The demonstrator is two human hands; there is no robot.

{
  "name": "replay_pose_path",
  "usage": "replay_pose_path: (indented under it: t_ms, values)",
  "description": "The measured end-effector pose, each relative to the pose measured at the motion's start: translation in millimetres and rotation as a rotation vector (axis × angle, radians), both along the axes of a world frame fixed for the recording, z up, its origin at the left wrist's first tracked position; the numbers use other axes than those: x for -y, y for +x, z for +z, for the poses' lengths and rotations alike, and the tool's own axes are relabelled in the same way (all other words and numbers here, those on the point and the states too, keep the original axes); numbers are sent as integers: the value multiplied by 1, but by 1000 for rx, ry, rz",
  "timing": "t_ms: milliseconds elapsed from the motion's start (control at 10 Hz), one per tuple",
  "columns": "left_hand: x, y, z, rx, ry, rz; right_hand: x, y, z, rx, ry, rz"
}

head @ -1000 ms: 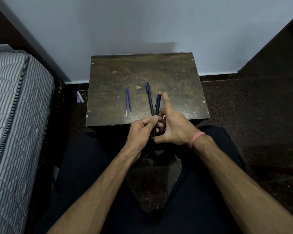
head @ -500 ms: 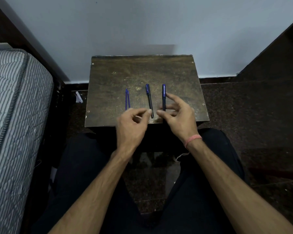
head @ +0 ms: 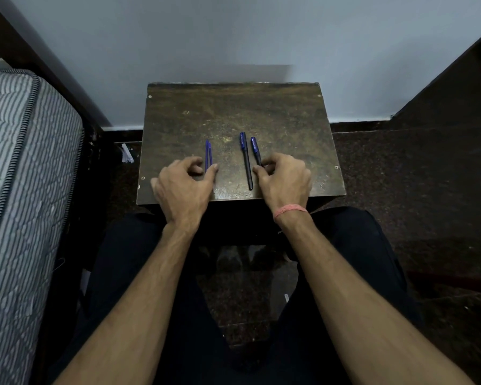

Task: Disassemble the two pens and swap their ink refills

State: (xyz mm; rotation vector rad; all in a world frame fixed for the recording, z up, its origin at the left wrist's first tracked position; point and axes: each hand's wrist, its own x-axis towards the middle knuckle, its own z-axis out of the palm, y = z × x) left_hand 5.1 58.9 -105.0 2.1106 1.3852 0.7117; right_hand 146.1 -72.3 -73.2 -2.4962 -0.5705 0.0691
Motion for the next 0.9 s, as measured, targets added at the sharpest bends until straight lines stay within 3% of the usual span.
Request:
replay_pose_path:
  t_ms: [700,900]
  values:
    - [7,3,-3,82,-40,-13,9,5,-6,46,-21,31]
    - [5,-6,-2,278,-152,-23,12,2,-8,13,20,-7]
